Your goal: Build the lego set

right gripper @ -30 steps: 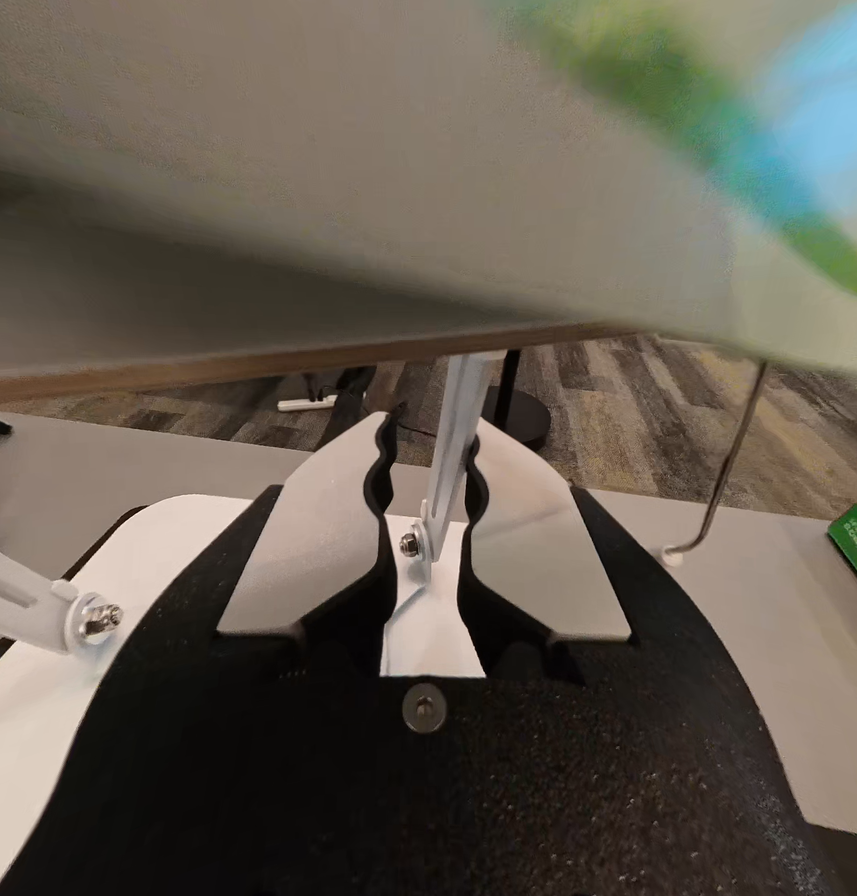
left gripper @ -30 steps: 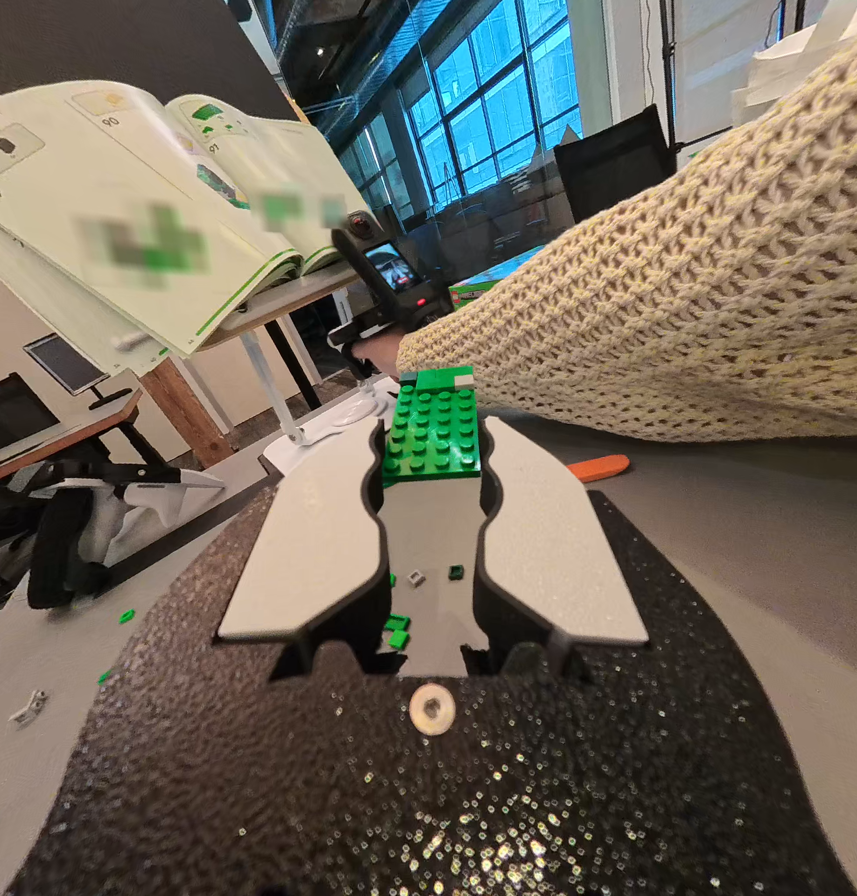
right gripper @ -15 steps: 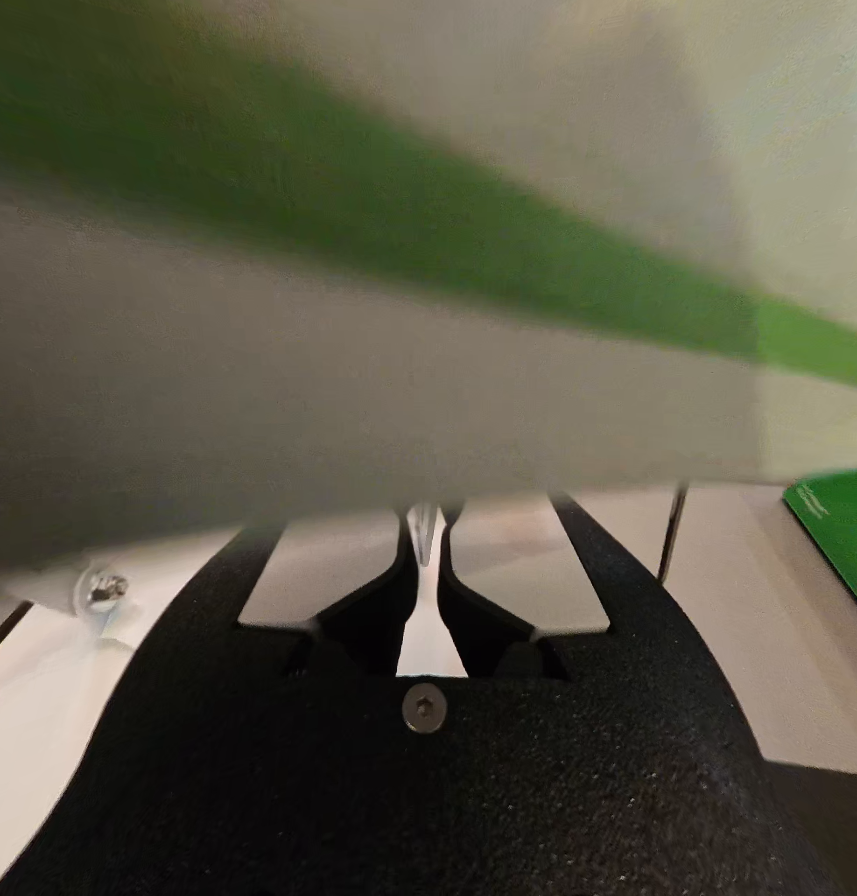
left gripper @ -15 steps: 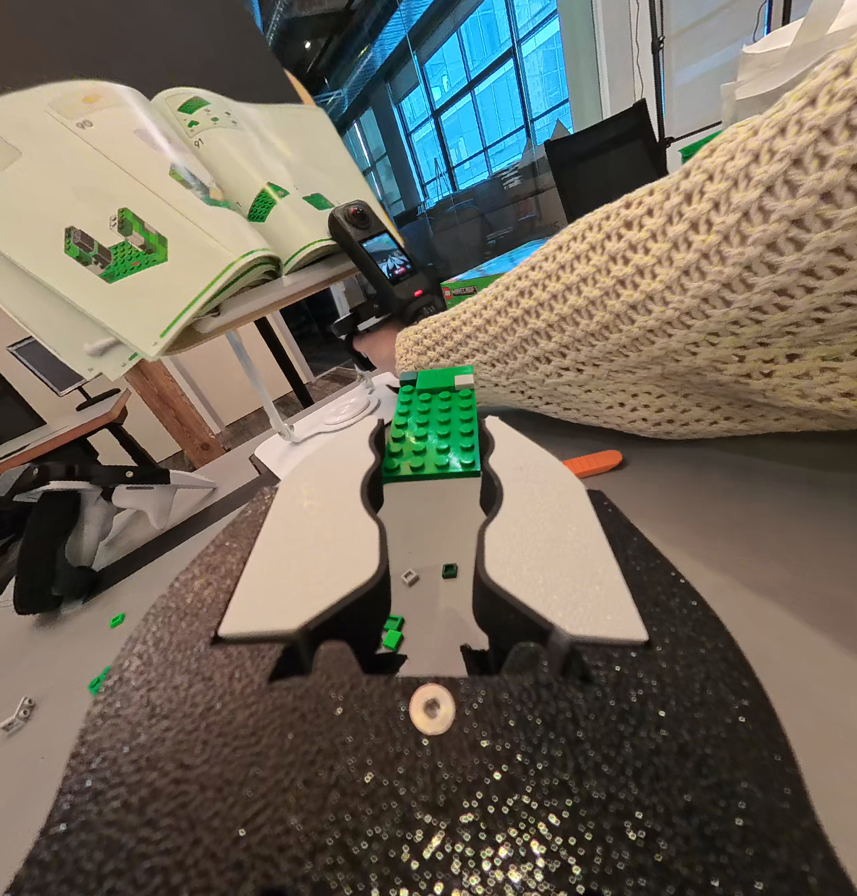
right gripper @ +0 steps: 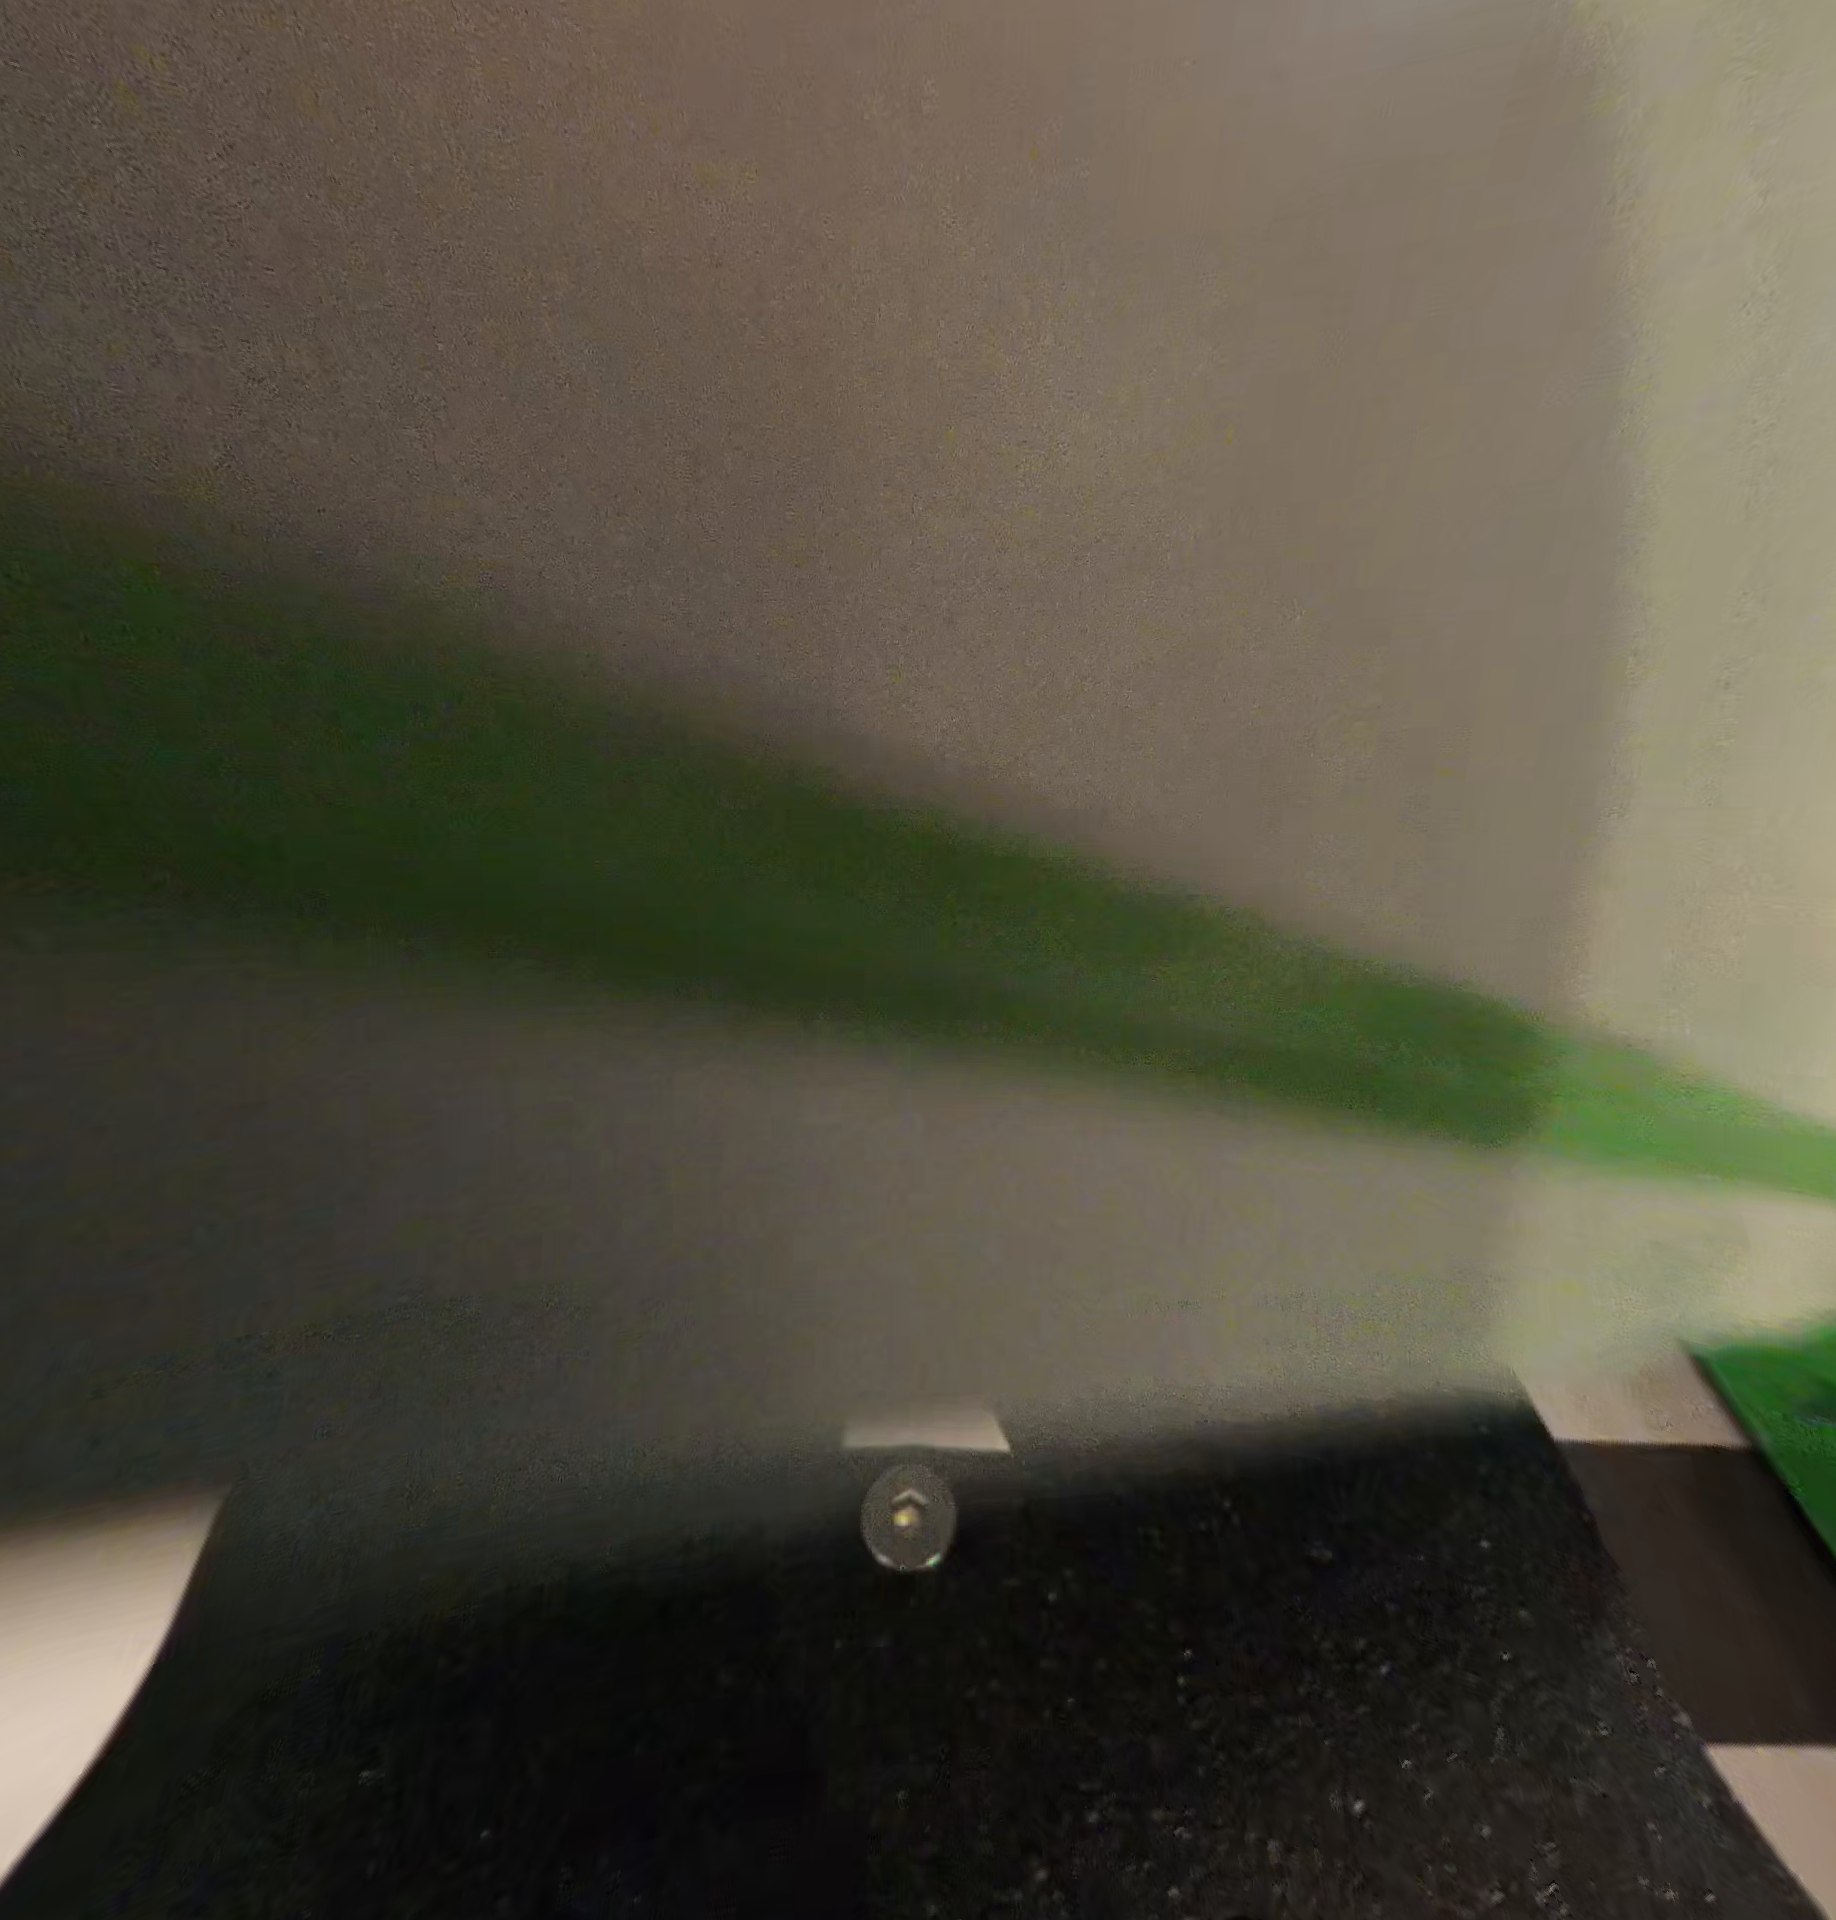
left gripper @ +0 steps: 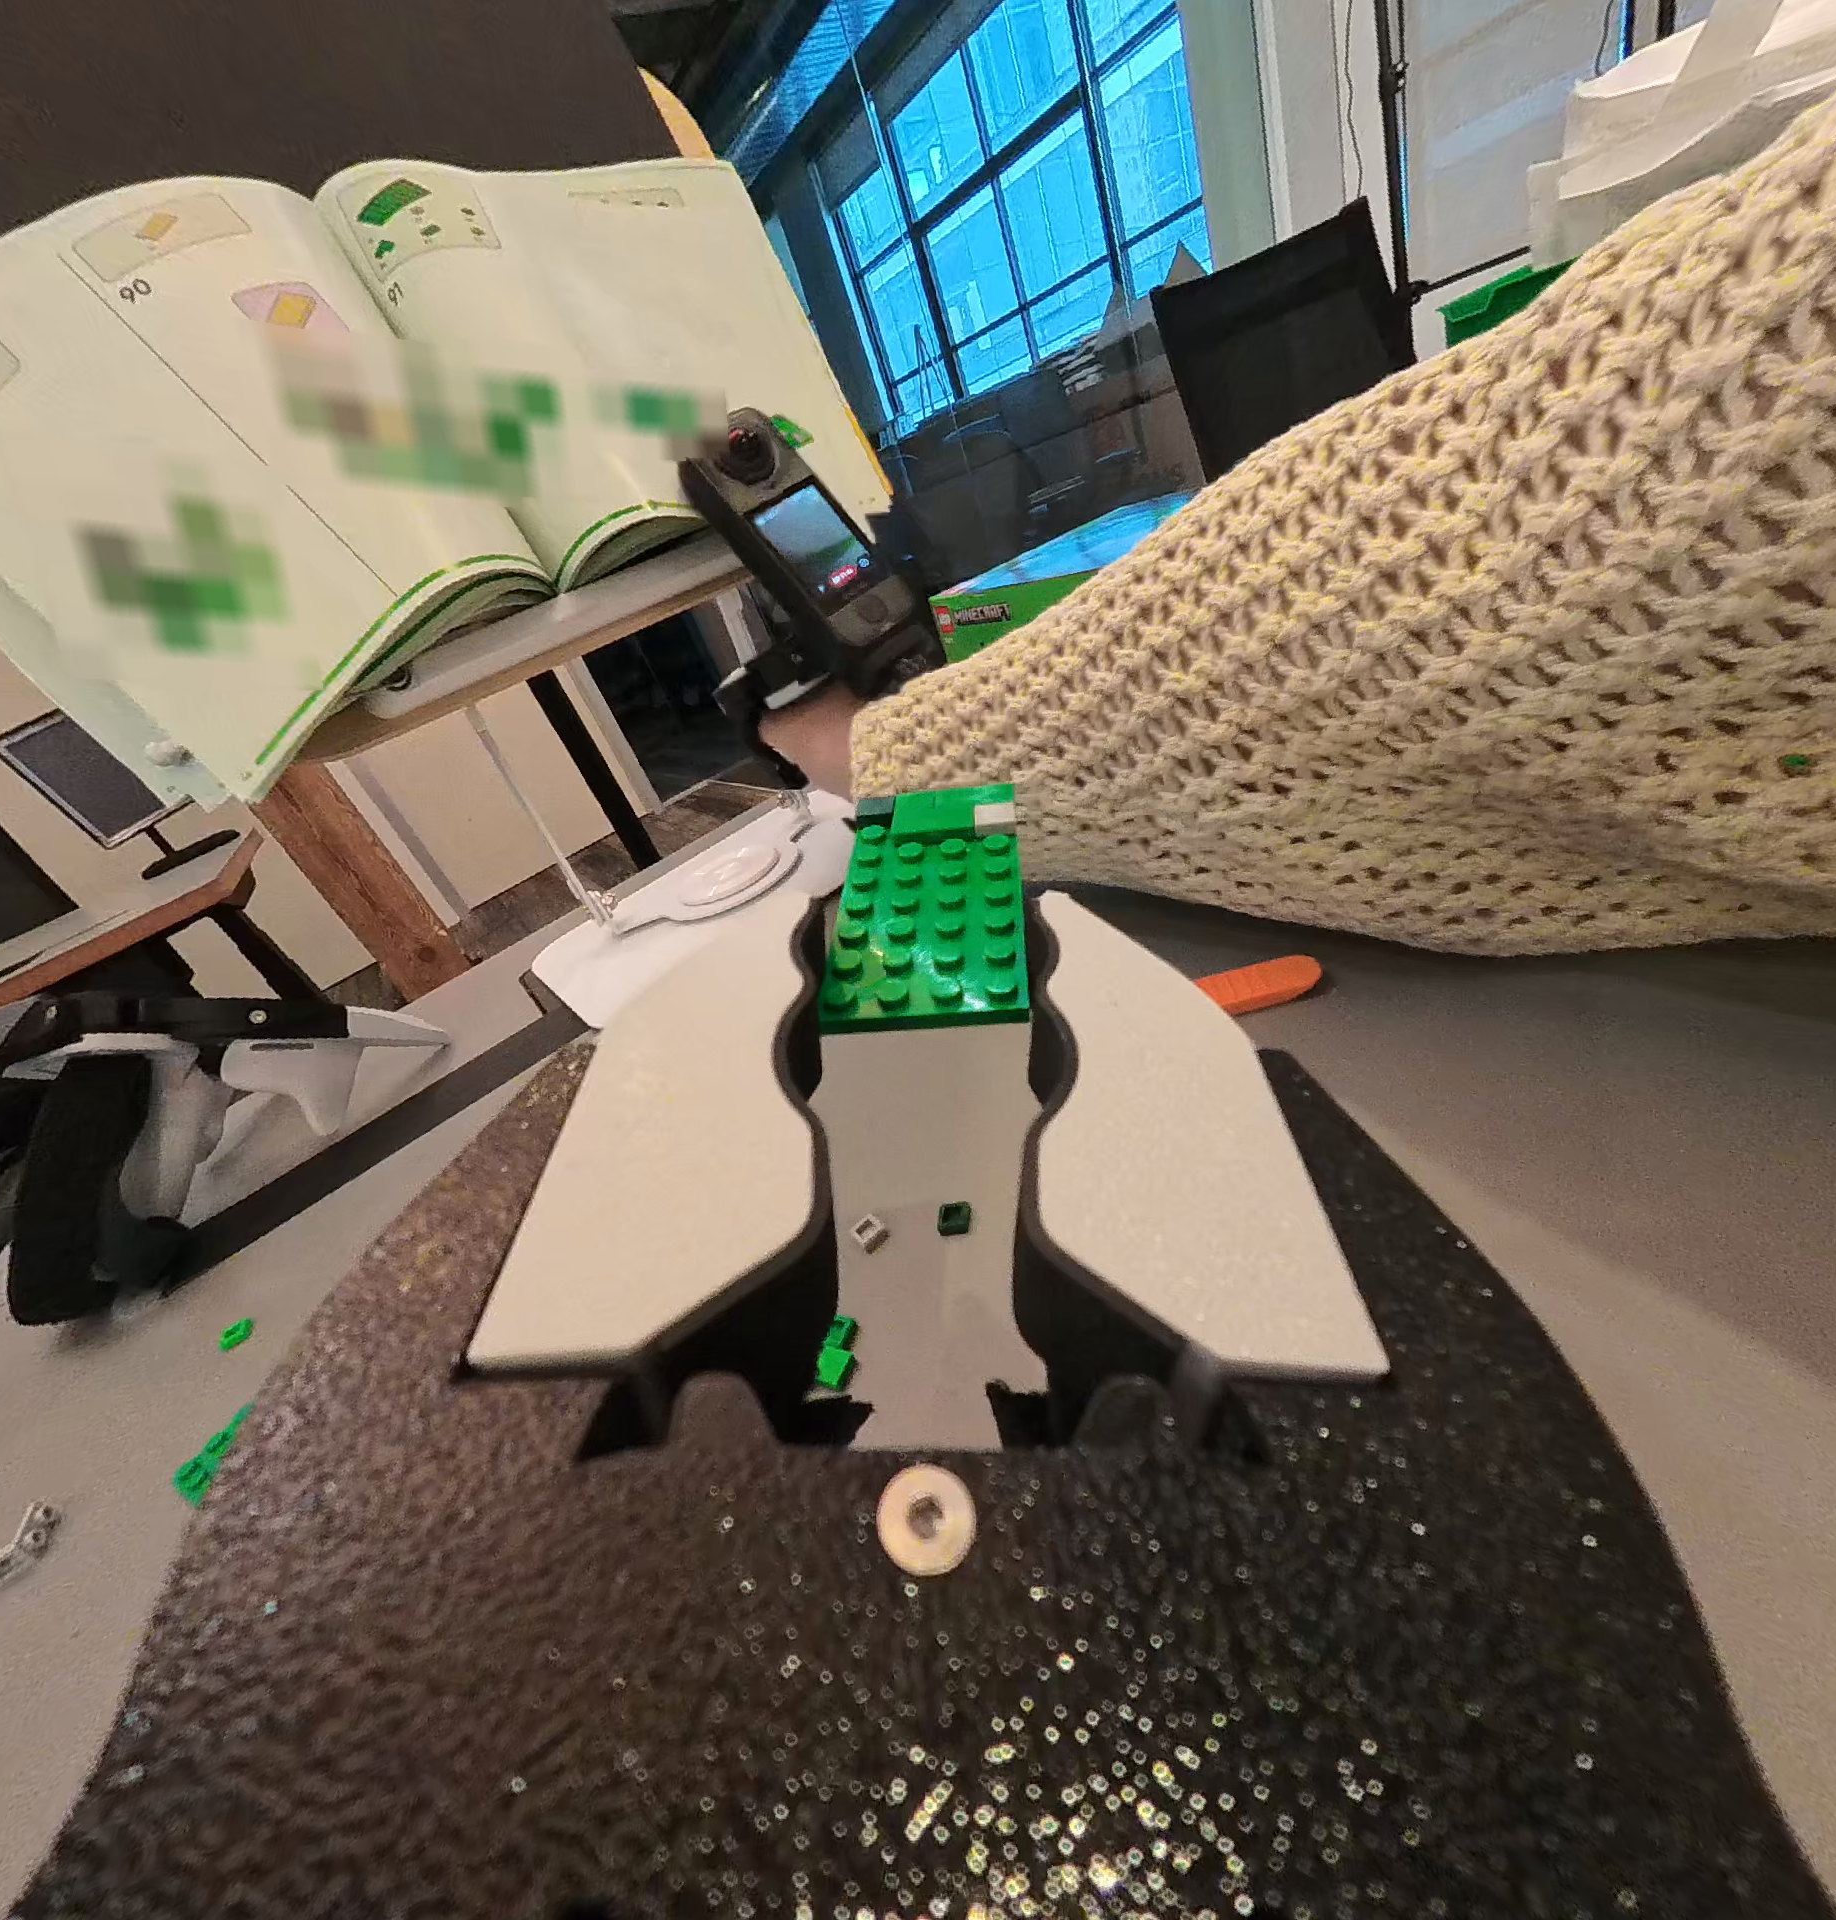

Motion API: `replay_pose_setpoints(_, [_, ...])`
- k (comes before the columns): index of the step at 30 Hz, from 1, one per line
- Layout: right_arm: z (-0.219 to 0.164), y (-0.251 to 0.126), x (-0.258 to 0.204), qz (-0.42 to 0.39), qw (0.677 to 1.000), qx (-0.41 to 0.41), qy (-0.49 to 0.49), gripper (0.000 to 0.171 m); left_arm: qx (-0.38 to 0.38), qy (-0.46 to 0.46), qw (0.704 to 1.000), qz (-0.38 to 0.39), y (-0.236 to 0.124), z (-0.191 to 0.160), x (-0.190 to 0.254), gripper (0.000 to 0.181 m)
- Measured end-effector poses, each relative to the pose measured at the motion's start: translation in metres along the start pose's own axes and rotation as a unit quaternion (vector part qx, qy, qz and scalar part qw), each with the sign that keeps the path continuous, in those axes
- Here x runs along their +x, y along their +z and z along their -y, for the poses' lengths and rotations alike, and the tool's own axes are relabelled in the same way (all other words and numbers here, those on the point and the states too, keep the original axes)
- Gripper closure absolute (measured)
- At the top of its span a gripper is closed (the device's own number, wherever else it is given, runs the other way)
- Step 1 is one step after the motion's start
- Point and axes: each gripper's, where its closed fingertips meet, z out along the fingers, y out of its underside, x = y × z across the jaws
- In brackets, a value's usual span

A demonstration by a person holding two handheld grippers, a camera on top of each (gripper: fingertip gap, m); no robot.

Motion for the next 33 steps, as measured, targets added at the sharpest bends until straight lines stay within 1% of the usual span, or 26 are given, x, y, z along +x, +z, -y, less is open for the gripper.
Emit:
replay_pose_setpoints(1, [0.001, -0.002, 0.002, -0.009, 1.0, 0.005, -0.013, 0.162, 0.0, 0.001, 1.0, 0.001, 0.0, 0.0, 0.0, 0.146])
replay_pose_setpoints(4, [0.006, -0.018, 0.003, -0.009, 0.999, 0.014, -0.03, 0.157, 0.0, 0.001, 1.0, -0.002, 0.0, 0.0, 0.001, 0.146])
replay_pose_setpoints(6, [0.01, -0.036, 0.002, 0.003, 0.999, 0.023, -0.022, 0.156, -0.001, 0.001, 1.0, -0.004, 0.0, -0.001, 0.001, 0.146])
replay_pose_setpoints(8, [0.01, -0.06, 0.002, 0.018, 1.0, 0.025, -0.004, 0.15, -0.001, 0.001, 1.0, -0.005, -0.001, -0.001, 0.002, 0.146])
replay_pose_setpoints(11, [0.011, -0.108, -0.005, 0.077, 0.996, 0.035, 0.039, 0.149, -0.001, -0.001, 1.0, -0.008, -0.001, -0.001, 0.002, 0.146])
replay_pose_setpoints(15, [0.019, -0.189, -0.02, 0.173, 0.98, 0.088, 0.049, 0.149, -0.003, -0.002, 1.0, -0.018, -0.002, -0.001, 0.003, 0.146])
replay_pose_setpoints(17, [0.023, -0.228, -0.025, 0.221, 0.966, 0.124, 0.049, 0.149, -0.007, -0.003, 1.0, -0.025, -0.003, -0.002, 0.002, 0.146])
replay_pose_setpoints(20, [0.022, -0.273, -0.034, 0.293, 0.939, 0.169, 0.058, 0.15, -0.018, 0.002, 0.999, -0.032, -0.003, -0.005, -0.001, 0.146])
replay_pose_setpoints(22, [0.015, -0.298, -0.042, 0.329, 0.922, 0.195, 0.06, 0.15, -0.025, 0.005, 0.999, -0.029, -0.004, -0.009, -0.005, 0.146])
replay_pose_setpoints(23, [0.011, -0.307, -0.046, 0.339, 0.916, 0.211, 0.045, 0.151, -0.027, 0.005, 0.999, -0.028, -0.005, -0.01, -0.007, 0.146])
replay_pose_setpoints(25, [0.004, -0.315, -0.059, 0.36, 0.908, 0.215, 0.013, 0.152, -0.028, 0.006, 0.999, -0.025, -0.006, -0.011, -0.01, 0.145])
replay_pose_setpoints(28, [0.004, -0.317, -0.073, 0.392, 0.893, 0.222, 0.01, 0.153, -0.032, 0.015, 0.999, -0.025, -0.006, -0.014, -0.008, 0.146])
replay_pose_setpoints(33, [0.004, -0.315, -0.072, 0.397, 0.891, 0.22, 0.024, 0.156, -0.03, 0.055, 0.997, -0.04, -0.006, -0.012, 0.005, 0.146])
